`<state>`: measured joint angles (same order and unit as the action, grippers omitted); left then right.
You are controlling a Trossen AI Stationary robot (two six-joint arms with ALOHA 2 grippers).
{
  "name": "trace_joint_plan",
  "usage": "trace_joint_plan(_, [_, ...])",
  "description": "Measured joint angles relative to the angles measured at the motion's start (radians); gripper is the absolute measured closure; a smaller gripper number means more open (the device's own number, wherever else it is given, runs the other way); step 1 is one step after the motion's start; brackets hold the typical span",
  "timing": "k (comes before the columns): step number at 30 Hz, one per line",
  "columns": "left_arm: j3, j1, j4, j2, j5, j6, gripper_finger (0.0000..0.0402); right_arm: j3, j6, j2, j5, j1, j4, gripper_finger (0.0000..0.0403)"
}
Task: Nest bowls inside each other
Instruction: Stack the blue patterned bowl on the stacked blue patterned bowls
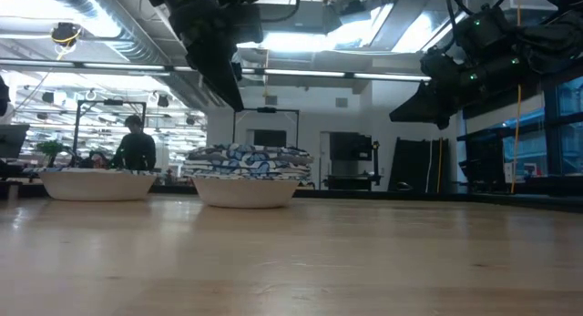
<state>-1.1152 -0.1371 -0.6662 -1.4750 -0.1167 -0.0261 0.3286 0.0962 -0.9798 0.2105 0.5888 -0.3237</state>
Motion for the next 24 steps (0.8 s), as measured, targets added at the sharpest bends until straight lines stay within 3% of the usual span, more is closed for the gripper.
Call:
trace_joint_plan(8, [0.0, 0.0, 0.001, 0.0, -0.006, 0.063, 0.0271, 0.0, 0.0, 0.0, 0.0, 0.0, 0.0, 0.0365])
trace_joint_plan(19, [0.0, 0.0, -0.014, 0.0, -0.003, 0.09, 0.0174, 0.0, -0.023, 0.0, -0.001, 0.0, 0.0, 0.0365])
trace_joint_plan(24, [0.0, 0.01, -0.014, 0.0, 0.002, 0.077, 0.0164, 0.0, -0.022, 0.0, -0.001, 0.0, 0.0, 0.0365])
